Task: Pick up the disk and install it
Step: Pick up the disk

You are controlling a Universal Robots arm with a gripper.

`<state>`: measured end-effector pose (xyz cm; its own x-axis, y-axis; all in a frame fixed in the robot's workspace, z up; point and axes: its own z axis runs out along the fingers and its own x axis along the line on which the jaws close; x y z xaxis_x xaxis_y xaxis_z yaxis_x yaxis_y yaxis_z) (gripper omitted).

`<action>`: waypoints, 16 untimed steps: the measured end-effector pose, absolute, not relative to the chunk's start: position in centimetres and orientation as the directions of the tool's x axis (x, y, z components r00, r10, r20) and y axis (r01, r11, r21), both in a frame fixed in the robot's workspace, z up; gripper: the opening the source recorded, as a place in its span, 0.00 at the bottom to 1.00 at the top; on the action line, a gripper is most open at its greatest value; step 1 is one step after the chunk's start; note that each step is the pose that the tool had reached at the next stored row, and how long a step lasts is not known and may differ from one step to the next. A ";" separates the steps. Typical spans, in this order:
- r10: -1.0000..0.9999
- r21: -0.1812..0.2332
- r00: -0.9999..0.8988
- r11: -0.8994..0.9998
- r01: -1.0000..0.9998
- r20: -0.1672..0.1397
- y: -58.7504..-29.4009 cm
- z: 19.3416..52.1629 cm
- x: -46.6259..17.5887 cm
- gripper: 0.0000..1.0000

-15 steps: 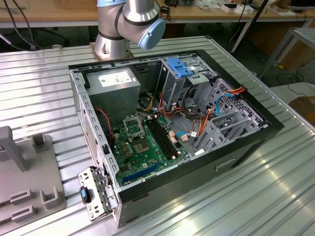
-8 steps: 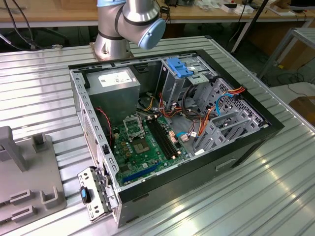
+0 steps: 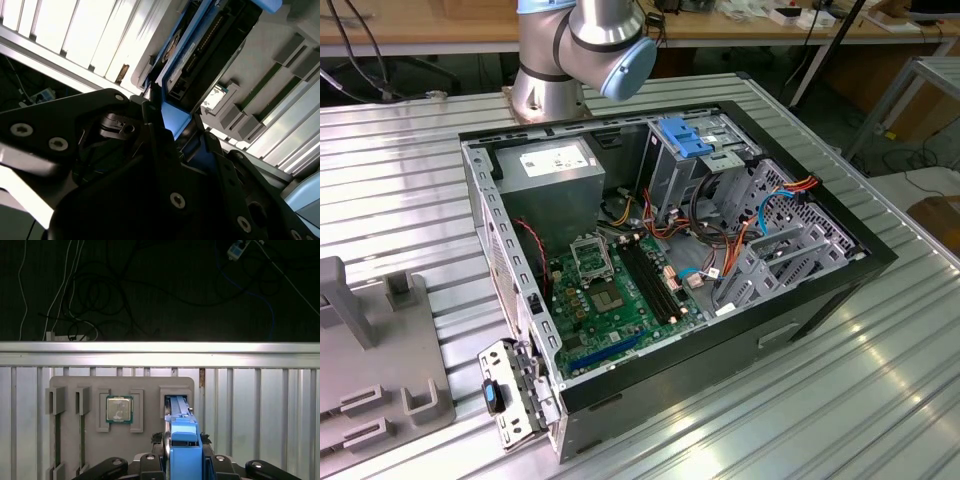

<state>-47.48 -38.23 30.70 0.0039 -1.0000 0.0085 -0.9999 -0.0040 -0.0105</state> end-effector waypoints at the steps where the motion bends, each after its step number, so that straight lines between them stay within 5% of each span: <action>1: -1.000 -0.010 0.004 -0.004 -1.000 0.008 -38.2 30.7 -47.5 0.36; 16: -1.000 -0.011 0.004 -0.004 -1.000 0.008 -38.2 31.2 -47.5 0.36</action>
<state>-47.48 -38.23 31.23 0.0038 -1.0000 0.0084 -0.9999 -0.0039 -0.0105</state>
